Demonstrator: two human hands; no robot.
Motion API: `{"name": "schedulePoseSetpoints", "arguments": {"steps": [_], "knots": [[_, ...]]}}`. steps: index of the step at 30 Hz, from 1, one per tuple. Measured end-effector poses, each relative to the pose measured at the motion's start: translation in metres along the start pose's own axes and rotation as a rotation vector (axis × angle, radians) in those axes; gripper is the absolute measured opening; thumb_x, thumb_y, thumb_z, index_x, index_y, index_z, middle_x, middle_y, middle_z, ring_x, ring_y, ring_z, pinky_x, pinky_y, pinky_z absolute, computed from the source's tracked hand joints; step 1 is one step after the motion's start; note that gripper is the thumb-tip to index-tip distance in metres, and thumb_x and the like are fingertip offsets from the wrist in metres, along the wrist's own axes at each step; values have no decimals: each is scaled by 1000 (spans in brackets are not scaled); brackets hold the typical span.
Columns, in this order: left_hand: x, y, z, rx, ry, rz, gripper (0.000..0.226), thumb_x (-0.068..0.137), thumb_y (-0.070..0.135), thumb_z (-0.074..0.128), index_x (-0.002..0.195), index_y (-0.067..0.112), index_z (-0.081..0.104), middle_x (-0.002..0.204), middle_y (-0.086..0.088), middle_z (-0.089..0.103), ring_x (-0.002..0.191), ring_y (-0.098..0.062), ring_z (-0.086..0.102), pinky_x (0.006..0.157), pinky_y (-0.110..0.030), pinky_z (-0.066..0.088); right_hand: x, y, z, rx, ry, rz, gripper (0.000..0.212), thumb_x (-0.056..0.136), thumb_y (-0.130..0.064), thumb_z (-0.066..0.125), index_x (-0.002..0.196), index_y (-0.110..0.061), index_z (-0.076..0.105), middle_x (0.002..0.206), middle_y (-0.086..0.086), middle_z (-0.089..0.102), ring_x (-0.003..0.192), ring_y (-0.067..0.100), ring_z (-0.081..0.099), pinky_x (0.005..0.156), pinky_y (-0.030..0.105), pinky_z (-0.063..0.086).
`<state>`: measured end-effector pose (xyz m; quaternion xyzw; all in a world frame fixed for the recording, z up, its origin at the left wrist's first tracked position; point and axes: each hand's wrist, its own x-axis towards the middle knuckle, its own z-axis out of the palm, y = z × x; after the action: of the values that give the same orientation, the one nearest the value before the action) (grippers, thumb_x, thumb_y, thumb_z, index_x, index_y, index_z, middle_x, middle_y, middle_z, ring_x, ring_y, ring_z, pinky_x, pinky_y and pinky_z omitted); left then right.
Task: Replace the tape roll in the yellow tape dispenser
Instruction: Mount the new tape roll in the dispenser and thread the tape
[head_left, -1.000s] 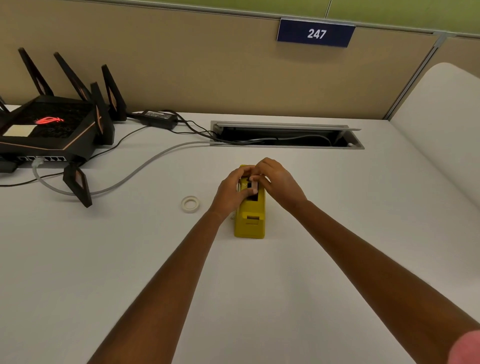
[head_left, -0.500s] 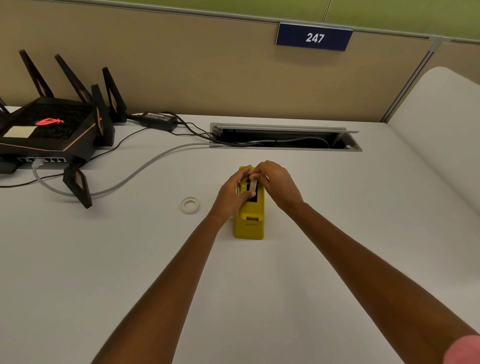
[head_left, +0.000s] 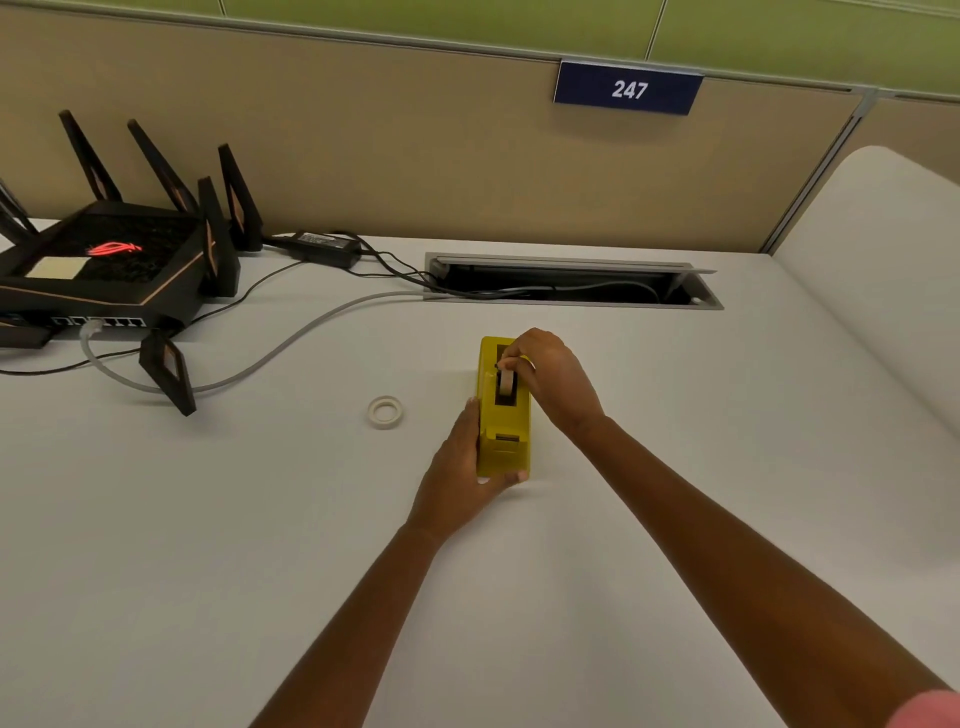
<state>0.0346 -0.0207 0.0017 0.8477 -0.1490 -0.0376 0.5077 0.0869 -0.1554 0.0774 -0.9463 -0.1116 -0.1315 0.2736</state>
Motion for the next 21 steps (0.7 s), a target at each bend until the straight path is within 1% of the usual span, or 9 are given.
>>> {"name": "schedulePoseSetpoints", "arguments": {"steps": [1, 3, 7, 10, 13, 16, 18, 21], "knots": [[0, -1, 0, 25, 5, -6, 91, 72, 42, 69, 141, 19, 13, 147, -3, 33, 128, -22, 42, 104, -39, 41, -2, 0, 1, -10, 17, -11, 17, 91, -9, 50, 96, 3, 62, 107, 22, 62, 100, 32, 54, 82, 27, 39], [0, 0, 1, 42, 19, -30, 89, 73, 44, 66, 141, 19, 14, 148, -6, 32, 130, -26, 41, 104, -41, 41, -5, -1, 2, -36, 66, -35, 16, 90, -10, 51, 95, 2, 61, 107, 21, 60, 99, 31, 54, 79, 26, 39], [0, 1, 1, 56, 26, -32, 87, 74, 43, 65, 141, 19, 14, 148, -6, 32, 130, -27, 41, 104, -40, 40, -13, -6, 3, -117, 150, -105, 16, 87, -10, 57, 90, 5, 62, 101, 23, 61, 93, 34, 56, 74, 37, 49], [0, 1, 0, 55, 38, -25, 87, 74, 42, 66, 140, 18, 15, 147, -6, 34, 129, -26, 42, 103, -40, 42, -20, -9, 5, -172, 167, -150, 14, 84, -8, 60, 86, 6, 64, 95, 25, 64, 85, 38, 59, 71, 43, 52], [-1, 1, 1, 60, 47, -33, 87, 74, 42, 67, 140, 18, 16, 147, -6, 35, 128, -26, 43, 102, -40, 43, -27, -10, 7, -217, 178, -163, 11, 79, -6, 65, 80, 5, 65, 87, 24, 66, 77, 39, 62, 66, 43, 55], [-1, 0, 1, 74, 43, -41, 88, 74, 42, 66, 141, 17, 15, 148, -6, 34, 129, -27, 42, 103, -42, 43, -32, -11, 8, -205, 195, -149, 9, 75, -5, 68, 77, 4, 67, 83, 24, 67, 74, 39, 63, 65, 43, 55], [-1, 1, 1, 77, 41, -42, 88, 74, 42, 67, 141, 16, 15, 148, -7, 34, 129, -27, 42, 104, -43, 43, -35, -12, 8, -191, 214, -145, 9, 74, -6, 67, 75, 3, 67, 80, 24, 67, 72, 39, 63, 64, 43, 55], [-1, 1, 1, 83, 42, -43, 87, 74, 42, 67, 140, 16, 16, 147, -7, 34, 129, -27, 43, 103, -43, 43, -38, -15, 8, -176, 236, -125, 14, 75, -10, 61, 73, 2, 67, 78, 24, 67, 70, 38, 64, 63, 43, 55]]}}
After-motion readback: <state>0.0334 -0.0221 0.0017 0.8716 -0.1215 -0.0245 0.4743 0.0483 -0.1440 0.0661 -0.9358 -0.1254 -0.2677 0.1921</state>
